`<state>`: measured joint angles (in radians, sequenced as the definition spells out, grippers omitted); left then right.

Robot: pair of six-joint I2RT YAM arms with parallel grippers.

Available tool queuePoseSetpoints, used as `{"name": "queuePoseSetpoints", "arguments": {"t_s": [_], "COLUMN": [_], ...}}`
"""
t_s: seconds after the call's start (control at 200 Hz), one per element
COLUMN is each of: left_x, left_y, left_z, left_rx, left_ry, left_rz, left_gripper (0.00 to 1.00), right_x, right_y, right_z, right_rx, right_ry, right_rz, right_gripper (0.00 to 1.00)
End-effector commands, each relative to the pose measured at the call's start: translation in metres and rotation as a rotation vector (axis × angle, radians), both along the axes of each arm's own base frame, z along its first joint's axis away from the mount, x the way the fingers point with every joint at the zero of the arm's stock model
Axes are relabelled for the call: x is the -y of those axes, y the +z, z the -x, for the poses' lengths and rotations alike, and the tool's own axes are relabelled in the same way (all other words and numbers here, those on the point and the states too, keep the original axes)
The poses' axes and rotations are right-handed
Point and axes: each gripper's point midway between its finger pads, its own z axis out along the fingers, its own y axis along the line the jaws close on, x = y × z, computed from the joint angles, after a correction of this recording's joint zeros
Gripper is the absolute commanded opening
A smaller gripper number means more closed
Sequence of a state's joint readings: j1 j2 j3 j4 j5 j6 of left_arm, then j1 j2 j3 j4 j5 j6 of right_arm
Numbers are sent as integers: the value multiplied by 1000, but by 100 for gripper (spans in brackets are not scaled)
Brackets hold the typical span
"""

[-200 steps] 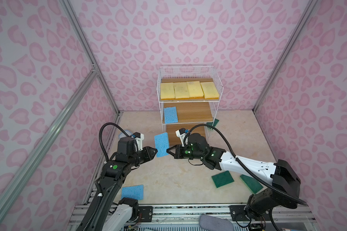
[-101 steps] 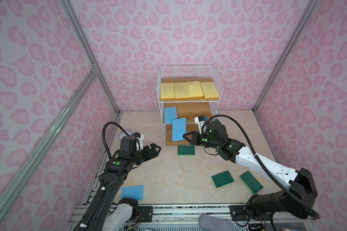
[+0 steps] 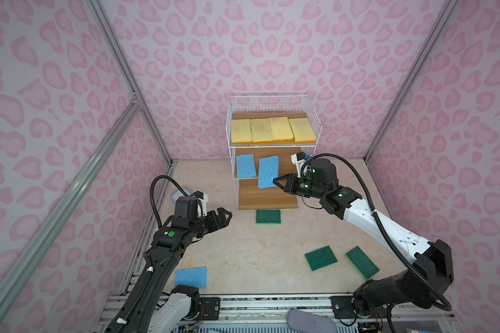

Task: Arrange cleaning sponges on a shelf
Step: Place the cleaning sponge at the shelf.

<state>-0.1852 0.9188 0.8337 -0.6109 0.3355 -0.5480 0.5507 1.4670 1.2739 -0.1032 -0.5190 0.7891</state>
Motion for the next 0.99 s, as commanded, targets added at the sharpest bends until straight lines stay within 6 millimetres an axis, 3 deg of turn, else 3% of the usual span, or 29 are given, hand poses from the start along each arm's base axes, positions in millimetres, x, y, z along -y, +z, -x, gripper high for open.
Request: {"name": "queuePoseSetpoints", "arguments": {"t_s": [0.0, 0.305, 0.685, 0.77, 0.99], "left_x": [-1, -2, -3, -2, -2], "left_y": [1, -4, -4, -5, -6], "left_z": [-2, -1, -3, -3, -3], "left_rx": [22, 10, 8, 4, 2], "left_ry": [-10, -18, -17, -18, -22], "left_rz": [-19, -35, -42, -41, -45], "left_gripper": [96, 96, 96, 96, 96], "right_x": [-2, 2, -7, -9, -7], "right_y": [3, -1, -11, -15, -16], "right_z": [-6, -30, -55, -58, -59], "right_rx": [8, -3, -31, -40, -39], "right_ry": [12, -9, 3, 2, -13], "right_rz": [-6, -22, -35, -36, -28], "right_gripper": [7, 11, 16, 24, 56]}}
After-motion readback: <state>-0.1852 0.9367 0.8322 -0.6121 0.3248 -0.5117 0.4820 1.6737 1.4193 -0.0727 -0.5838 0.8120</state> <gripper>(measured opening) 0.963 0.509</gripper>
